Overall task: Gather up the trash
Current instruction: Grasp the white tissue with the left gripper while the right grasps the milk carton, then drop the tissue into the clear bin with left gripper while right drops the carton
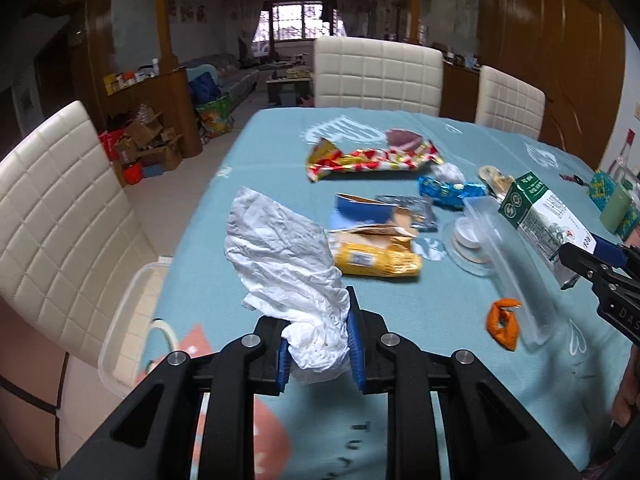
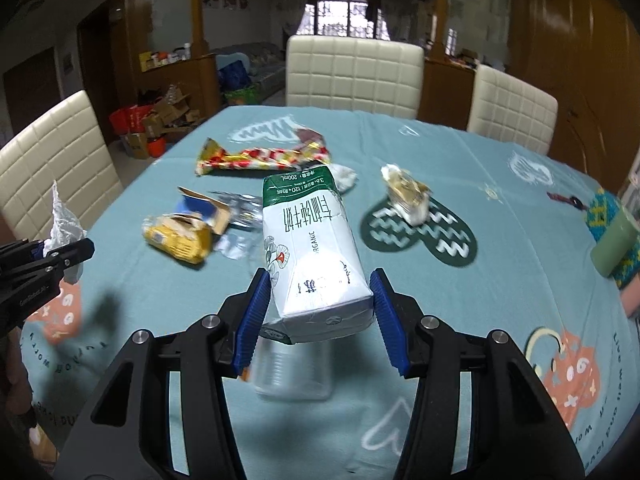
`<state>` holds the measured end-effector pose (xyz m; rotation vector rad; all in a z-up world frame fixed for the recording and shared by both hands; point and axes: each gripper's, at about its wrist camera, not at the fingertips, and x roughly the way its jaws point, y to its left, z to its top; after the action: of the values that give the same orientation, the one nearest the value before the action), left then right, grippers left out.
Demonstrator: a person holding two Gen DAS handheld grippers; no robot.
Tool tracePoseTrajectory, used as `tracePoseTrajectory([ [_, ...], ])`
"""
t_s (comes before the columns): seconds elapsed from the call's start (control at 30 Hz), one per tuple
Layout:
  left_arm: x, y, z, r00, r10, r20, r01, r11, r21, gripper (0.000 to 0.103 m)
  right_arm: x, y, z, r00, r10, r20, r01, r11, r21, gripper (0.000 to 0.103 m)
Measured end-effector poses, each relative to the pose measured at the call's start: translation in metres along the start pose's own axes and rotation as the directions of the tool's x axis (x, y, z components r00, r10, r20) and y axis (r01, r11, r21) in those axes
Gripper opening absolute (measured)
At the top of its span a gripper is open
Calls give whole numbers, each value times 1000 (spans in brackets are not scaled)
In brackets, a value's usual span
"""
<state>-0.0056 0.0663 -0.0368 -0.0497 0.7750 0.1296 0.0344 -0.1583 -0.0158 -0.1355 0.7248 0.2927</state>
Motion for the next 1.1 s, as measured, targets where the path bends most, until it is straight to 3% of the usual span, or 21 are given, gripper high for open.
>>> tracePoseTrajectory([
  [0.23, 0, 58, -7, 998, 70, -4, -71, 994, -81, 22, 12, 64, 21, 992, 123, -20, -124, 988, -93, 54],
  [0.5, 9, 131, -9, 987, 157, -35, -161, 973, -167, 23, 47, 162, 49, 960, 269, -71, -278, 937, -210, 54],
  [0.67, 19, 169, -5, 976, 211, -47, -216, 955, -202, 26, 61, 210, 64, 947, 314, -76, -322, 909, -265, 54],
  [0.7, 21, 175, -5, 976, 211, -53, -217, 953, -212, 30, 63, 219, 67, 944, 320, -78, -329, 904, -273, 54],
  [0.77, 26, 187, -5, 975, 212, -65, -222, 944, -244, 61, 70, 231, 72, 941, 327, -83, -337, 898, -283, 54],
  [0.8, 28, 192, -6, 971, 229, -64, -238, 936, -259, 83, 73, 238, 74, 939, 332, -88, -343, 894, -289, 54],
  [0.83, 28, 196, -7, 968, 246, -54, -252, 929, -272, 87, 75, 243, 75, 937, 336, -93, -348, 891, -293, 54],
  [1.1, 33, 221, -19, 957, 281, -77, -291, 903, -316, 87, 92, 282, 76, 919, 366, -148, -395, 854, -339, 55],
])
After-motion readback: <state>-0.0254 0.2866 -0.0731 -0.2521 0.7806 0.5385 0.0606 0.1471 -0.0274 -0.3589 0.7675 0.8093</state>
